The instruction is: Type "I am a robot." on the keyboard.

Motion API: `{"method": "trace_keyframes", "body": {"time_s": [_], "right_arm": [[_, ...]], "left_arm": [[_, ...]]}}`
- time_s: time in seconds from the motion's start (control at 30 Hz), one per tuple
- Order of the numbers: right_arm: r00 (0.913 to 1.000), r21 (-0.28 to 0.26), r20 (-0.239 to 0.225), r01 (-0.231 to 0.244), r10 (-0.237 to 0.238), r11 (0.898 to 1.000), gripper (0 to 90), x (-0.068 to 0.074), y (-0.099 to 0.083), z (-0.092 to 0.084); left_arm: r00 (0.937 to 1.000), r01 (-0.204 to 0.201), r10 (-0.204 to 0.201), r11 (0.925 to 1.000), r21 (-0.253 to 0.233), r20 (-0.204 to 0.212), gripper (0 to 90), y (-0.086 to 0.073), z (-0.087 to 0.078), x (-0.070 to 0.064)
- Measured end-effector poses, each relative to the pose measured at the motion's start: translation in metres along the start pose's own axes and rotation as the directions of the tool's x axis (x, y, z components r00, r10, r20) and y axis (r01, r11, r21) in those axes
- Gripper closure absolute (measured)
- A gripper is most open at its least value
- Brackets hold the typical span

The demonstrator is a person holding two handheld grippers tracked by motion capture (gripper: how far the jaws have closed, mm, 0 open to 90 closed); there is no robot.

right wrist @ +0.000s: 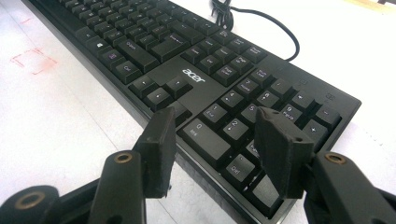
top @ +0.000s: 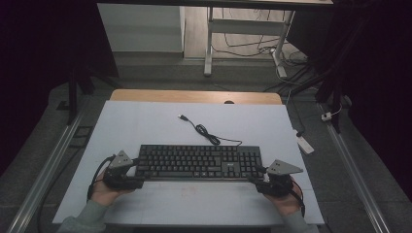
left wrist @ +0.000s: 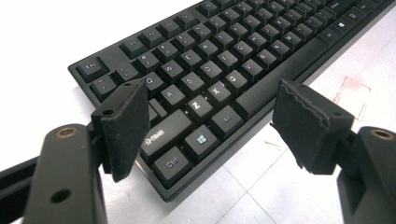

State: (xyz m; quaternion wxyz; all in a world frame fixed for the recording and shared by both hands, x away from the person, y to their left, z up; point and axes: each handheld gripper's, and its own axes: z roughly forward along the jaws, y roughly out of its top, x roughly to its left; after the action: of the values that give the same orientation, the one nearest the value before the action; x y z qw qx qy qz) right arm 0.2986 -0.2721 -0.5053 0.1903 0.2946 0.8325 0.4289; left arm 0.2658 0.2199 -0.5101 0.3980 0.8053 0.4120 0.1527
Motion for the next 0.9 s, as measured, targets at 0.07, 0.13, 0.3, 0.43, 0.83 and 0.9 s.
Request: {"method": "trace_keyframes", "body": {"time_s": [0.07, 0.13, 0.3, 0.43, 0.83, 0.9], "right_arm": [[1.0, -0.005, -0.002, 0.001, -0.001, 1.0, 48.8, 0.0001, -0.0001, 0.0002], [1.0, -0.002, 0.0, 0.006, -0.006, 1.0, 48.8, -0.0002, -0.0001, -0.0004], [1.0, 0.0, 0.001, 0.007, -0.007, 1.0, 48.8, 0.001, 0.0007, 0.0006], [1.0, 0.001, -0.003, 0.009, -0.009, 1.0, 48.8, 0.0017, 0.0011, 0.0011], [0.9989, -0.043, -0.033, -0.036, 0.035, 0.998, 48.7, 0.0008, 0.0039, 0.0008], [0.9983, -0.045, -0.039, -0.046, 0.044, 0.998, 48.7, 0.0003, 0.0049, 0.0003]], "left_arm": [[1.0, -0.001, 0.001, 1.0, 0.001, -0.001, 27.4, 0.0002, 0.0003, -0.0001], [1.0, -0.003, 0.003, 1.0, 0.002, -0.002, 27.4, 0.0003, 0.0007, -0.0005], [1.0, -0.004, 0.004, 1.0, -0.003, -0.004, 27.3, 0.0004, -0.0002, -0.0004], [1.0, -0.003, 0.003, 1.0, -0.004, -0.005, 27.4, 0.0009, 0.0001, -0.0004], [0.9999, -0.004, 0.004, 0.9999, -0.014, 0.014, 27.4, 0.0026, -0.0006, 0.0029], [0.9997, -0.003, 0.004, 0.9998, -0.021, 0.024, 27.4, 0.003, -0.002, 0.0027]]}}
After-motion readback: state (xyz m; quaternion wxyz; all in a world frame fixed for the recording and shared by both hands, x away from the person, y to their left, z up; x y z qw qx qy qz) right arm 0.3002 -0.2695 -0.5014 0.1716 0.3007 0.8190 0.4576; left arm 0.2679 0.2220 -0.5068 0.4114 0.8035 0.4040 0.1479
